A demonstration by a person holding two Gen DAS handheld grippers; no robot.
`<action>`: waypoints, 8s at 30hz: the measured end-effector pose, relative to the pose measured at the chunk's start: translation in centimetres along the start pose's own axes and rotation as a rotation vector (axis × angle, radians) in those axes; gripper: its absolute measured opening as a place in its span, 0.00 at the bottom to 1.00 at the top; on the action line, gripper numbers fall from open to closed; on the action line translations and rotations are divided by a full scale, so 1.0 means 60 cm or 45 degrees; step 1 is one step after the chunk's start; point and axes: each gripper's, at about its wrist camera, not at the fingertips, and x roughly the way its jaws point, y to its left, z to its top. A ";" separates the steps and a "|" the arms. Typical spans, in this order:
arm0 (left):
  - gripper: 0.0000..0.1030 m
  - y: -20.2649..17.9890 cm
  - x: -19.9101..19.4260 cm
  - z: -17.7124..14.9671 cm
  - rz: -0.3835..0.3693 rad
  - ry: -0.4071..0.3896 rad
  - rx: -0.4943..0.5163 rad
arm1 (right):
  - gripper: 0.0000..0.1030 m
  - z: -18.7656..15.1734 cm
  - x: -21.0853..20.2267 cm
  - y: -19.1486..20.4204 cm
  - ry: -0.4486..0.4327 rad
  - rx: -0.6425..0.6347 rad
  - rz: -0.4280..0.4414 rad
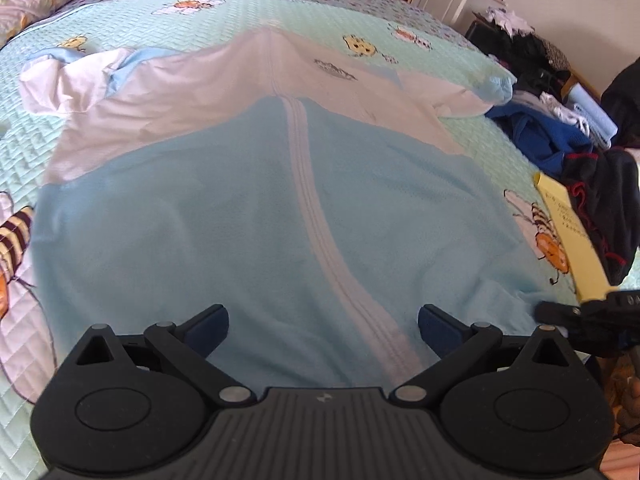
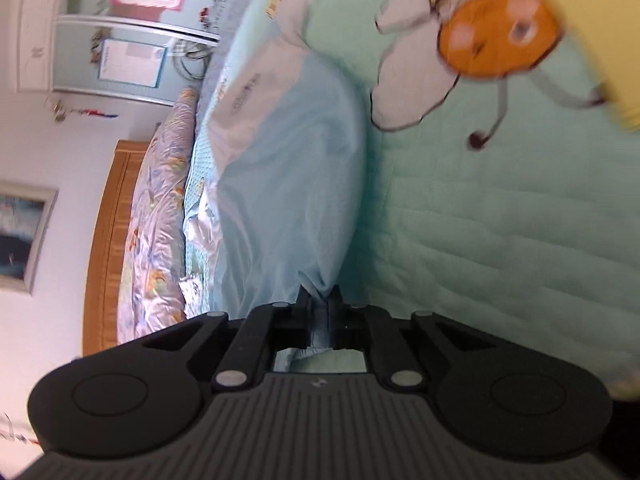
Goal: Fold clothes
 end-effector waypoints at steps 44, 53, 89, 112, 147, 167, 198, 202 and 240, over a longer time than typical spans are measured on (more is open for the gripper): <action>0.98 0.031 -0.080 -0.107 0.420 -0.146 0.301 | 0.56 -0.054 -0.044 0.054 -0.281 -0.458 -0.316; 0.92 0.000 -0.042 -0.112 0.477 -0.163 0.429 | 0.57 -0.061 -0.041 0.053 -0.270 -0.457 -0.316; 0.13 0.027 -0.126 -0.020 0.155 -0.218 0.168 | 0.87 -0.244 0.112 0.208 0.048 -1.963 -0.393; 0.21 0.038 -0.141 -0.092 0.354 -0.133 0.279 | 0.87 -0.143 0.104 0.172 -0.127 -1.389 -0.362; 0.94 0.162 -0.098 0.134 0.140 -0.487 -0.329 | 0.89 0.097 0.118 0.183 -0.209 -0.899 -0.146; 0.99 0.205 0.192 0.267 0.131 -0.363 -0.242 | 0.89 0.352 0.468 0.394 0.147 -1.292 -0.216; 0.99 0.196 0.157 0.266 -0.013 -0.415 -0.395 | 0.16 -0.031 0.437 0.325 0.198 -2.067 -0.383; 0.99 0.173 0.202 0.250 0.110 -0.344 -0.249 | 0.24 -0.005 0.425 0.336 0.221 -1.988 -0.346; 0.99 0.201 0.181 0.240 0.110 -0.433 -0.356 | 0.03 0.004 0.375 0.446 -0.063 -1.906 -0.349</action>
